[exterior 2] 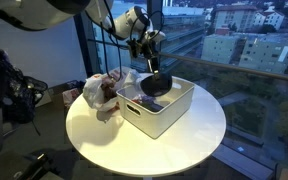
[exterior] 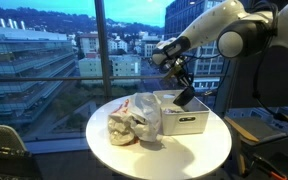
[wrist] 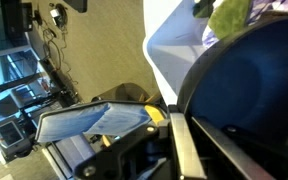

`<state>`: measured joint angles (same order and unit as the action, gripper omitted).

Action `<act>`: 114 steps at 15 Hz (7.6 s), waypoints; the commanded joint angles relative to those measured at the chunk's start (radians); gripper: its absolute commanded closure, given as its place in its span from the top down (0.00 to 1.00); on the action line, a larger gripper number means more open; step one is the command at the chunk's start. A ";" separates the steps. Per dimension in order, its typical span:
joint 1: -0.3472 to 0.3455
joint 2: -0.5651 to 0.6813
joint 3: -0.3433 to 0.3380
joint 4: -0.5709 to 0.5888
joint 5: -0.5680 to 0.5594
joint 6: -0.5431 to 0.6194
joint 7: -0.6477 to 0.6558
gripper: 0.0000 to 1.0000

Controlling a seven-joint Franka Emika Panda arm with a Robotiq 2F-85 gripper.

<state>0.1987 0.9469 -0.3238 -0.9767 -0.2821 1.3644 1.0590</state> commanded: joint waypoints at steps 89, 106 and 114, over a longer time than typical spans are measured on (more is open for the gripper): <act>-0.186 -0.116 0.165 -0.614 0.449 0.948 -0.163 0.75; -0.052 -0.472 0.254 -0.742 0.276 0.822 -0.328 0.31; -0.065 -0.414 0.389 -0.708 0.380 0.805 -0.705 0.31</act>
<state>0.1494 0.4875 0.0369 -1.7092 0.0711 2.1603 0.5018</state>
